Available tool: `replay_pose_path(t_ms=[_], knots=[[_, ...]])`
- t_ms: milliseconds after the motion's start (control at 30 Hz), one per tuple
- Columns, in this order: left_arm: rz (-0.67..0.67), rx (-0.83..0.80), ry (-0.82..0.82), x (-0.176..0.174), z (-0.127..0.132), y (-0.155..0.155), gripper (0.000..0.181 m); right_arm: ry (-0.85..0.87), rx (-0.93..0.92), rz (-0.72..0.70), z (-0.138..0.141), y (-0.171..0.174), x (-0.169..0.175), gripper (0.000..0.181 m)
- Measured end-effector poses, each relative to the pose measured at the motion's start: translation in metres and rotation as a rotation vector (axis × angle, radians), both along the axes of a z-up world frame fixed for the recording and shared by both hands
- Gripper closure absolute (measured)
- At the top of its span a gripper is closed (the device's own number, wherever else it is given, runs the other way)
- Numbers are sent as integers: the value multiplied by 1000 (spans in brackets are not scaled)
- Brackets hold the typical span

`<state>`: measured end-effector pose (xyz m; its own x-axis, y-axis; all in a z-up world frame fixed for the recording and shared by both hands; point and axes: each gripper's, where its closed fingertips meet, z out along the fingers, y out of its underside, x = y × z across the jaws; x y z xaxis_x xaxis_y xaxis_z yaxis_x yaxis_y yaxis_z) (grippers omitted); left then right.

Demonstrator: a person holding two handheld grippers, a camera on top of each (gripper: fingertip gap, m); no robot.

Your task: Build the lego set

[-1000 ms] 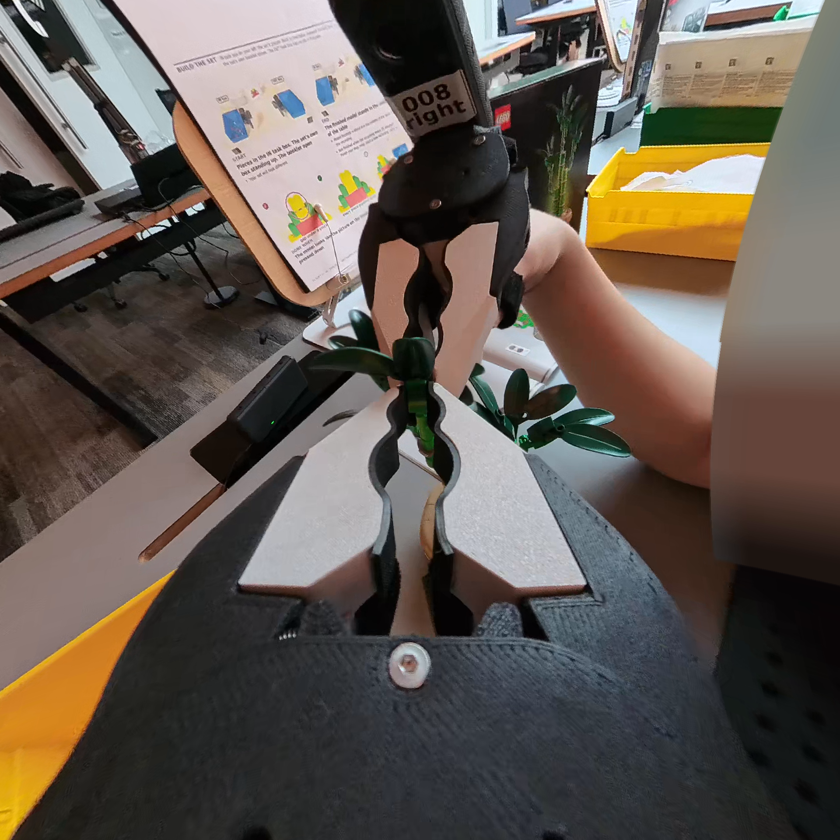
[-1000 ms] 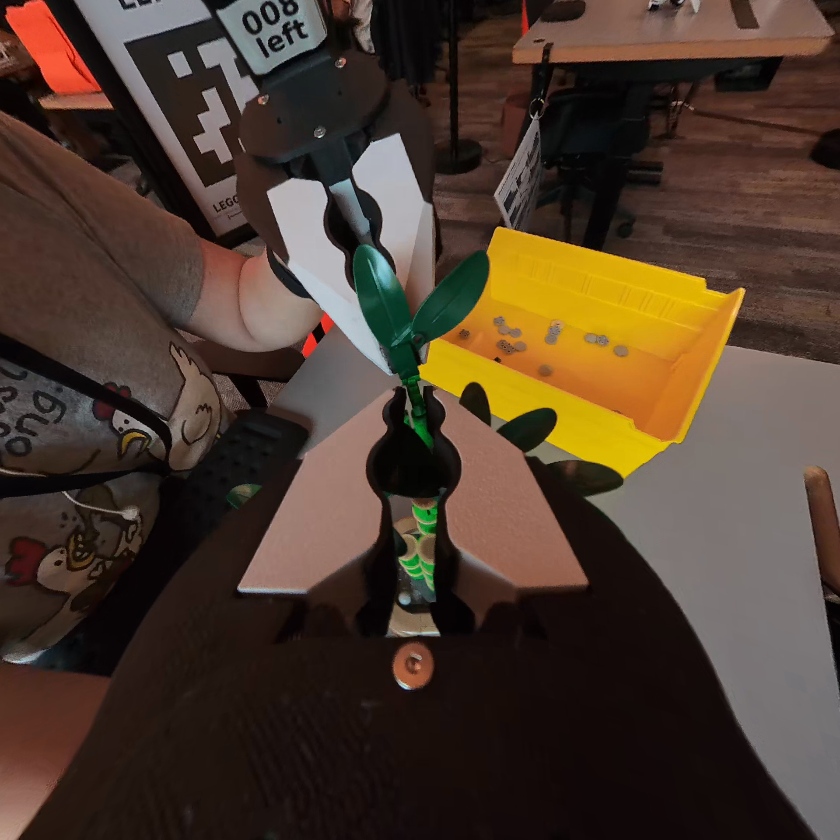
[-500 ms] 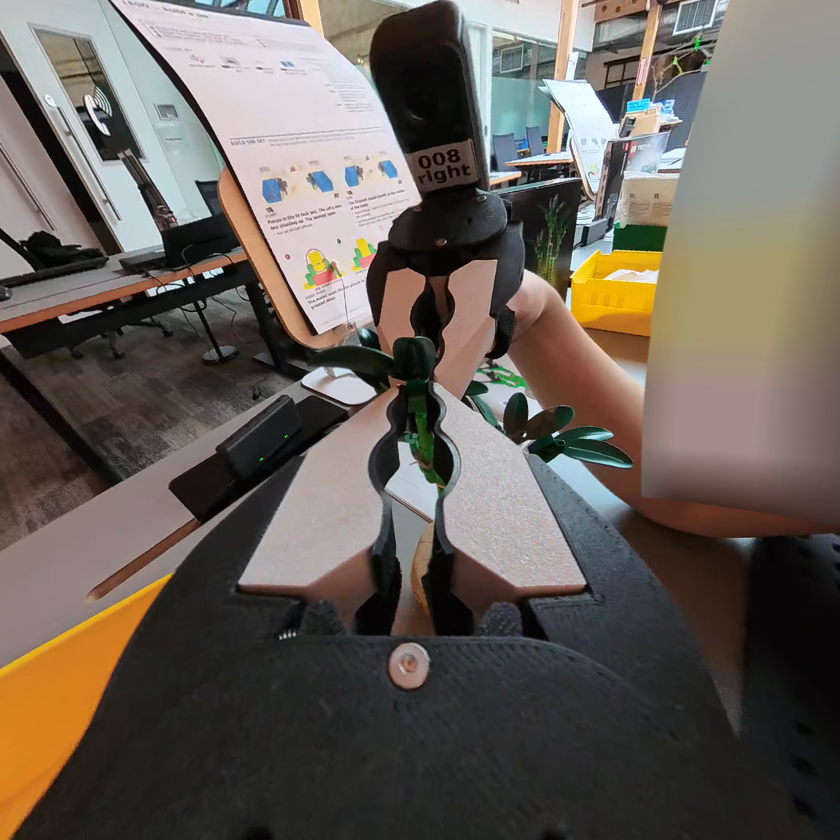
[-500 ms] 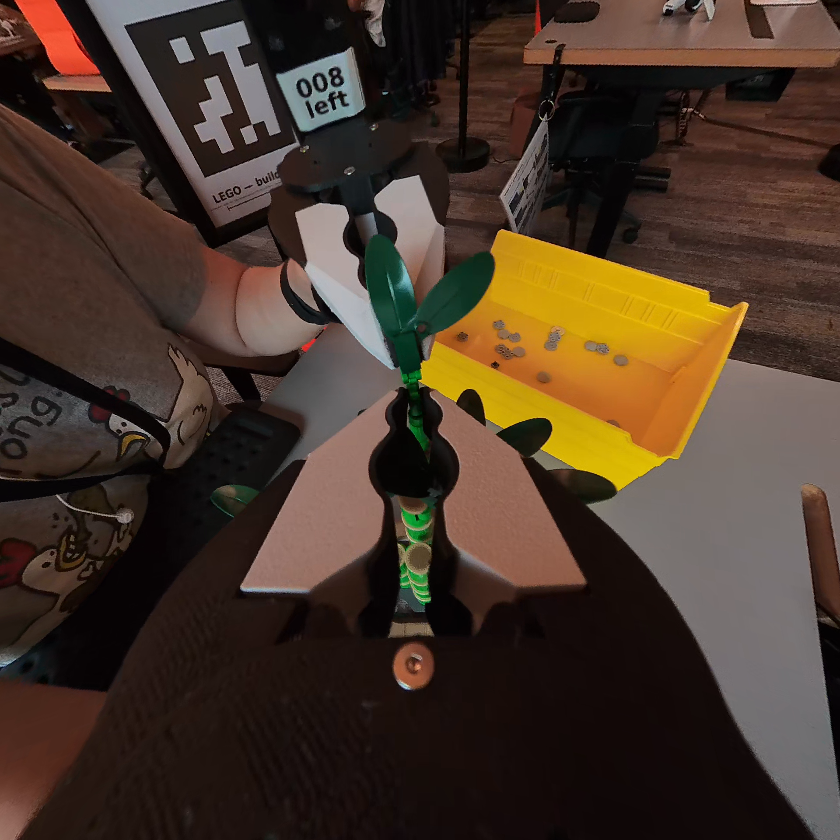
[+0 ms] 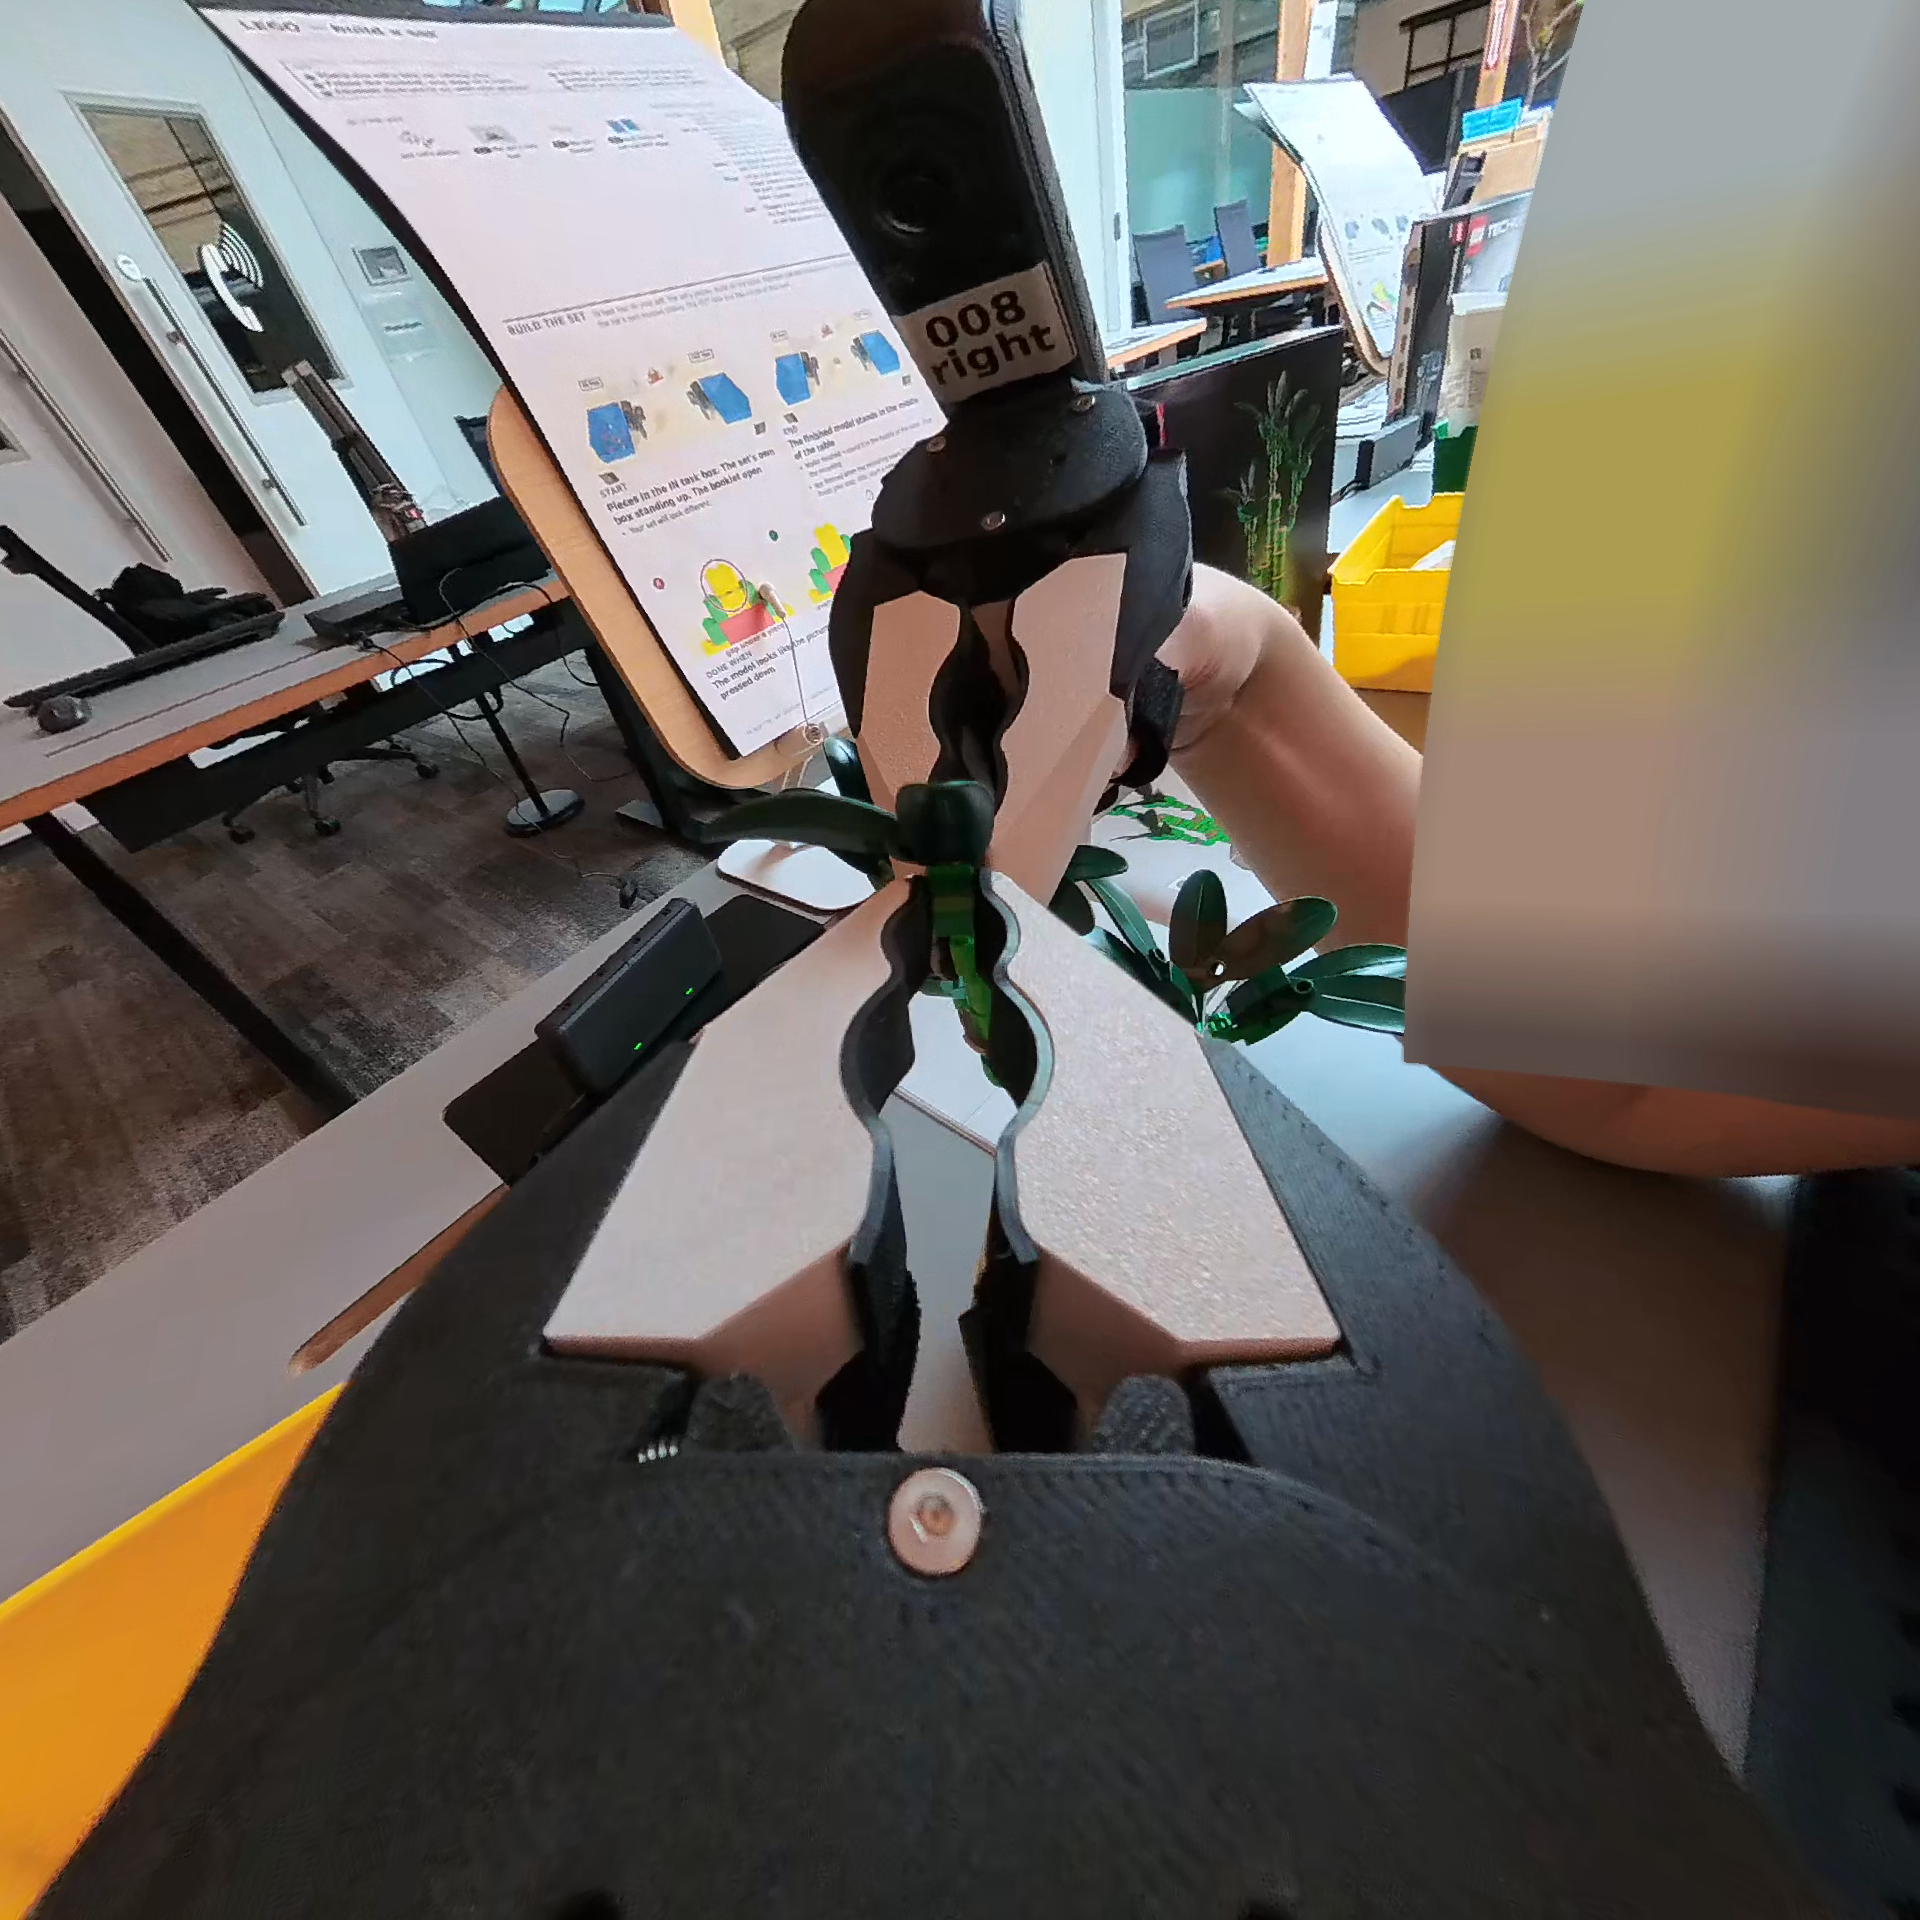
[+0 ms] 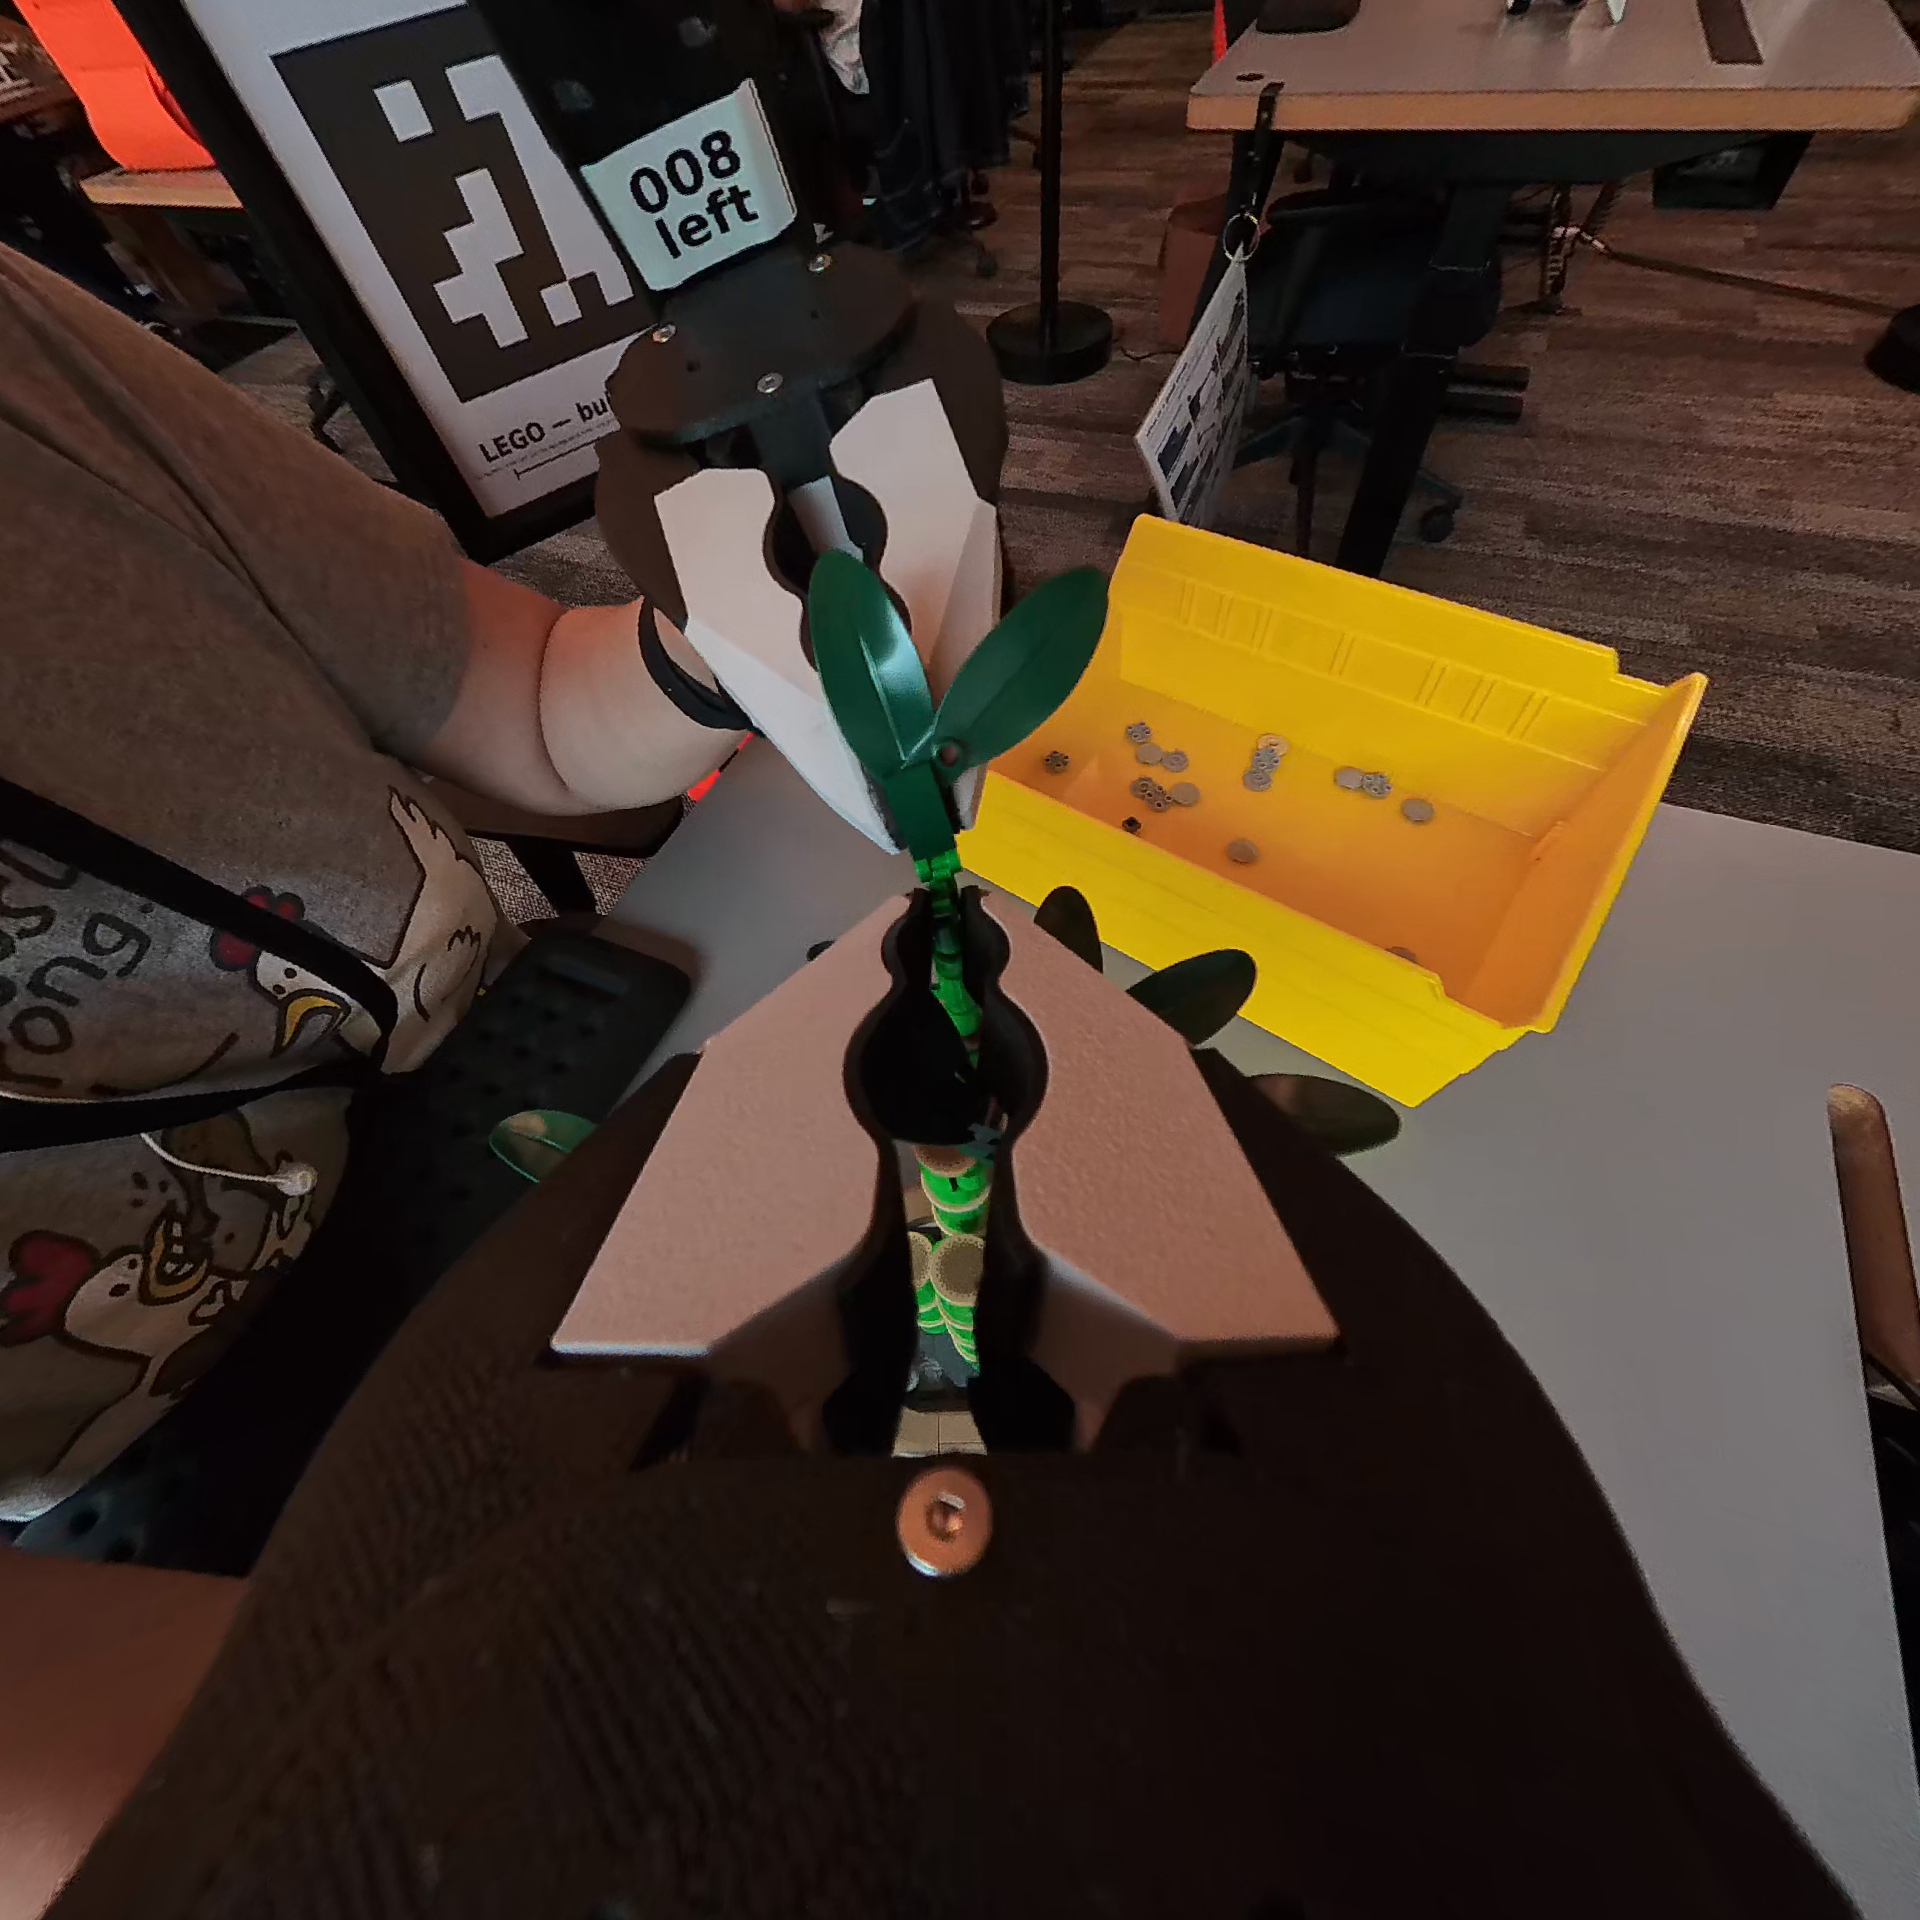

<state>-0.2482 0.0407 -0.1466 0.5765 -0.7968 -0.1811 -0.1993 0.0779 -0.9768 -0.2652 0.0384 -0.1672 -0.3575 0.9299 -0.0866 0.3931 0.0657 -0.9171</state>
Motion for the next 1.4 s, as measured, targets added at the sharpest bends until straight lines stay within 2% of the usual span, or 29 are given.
replay_pose_path(t_ms=[1167, 1267, 1400], knots=[[1, 161, 207, 1, -2, -2, 174, -22, -27, -11, 0, -1, 0, 179], [-15, 125, 193, 1, -2, -3, 175, -22, -33, -4, 0, -2, 0, 179], [-73, -5, 72, 1, -1, -2, 175, -20, -18, 0, 0, -3, 1, 179]])
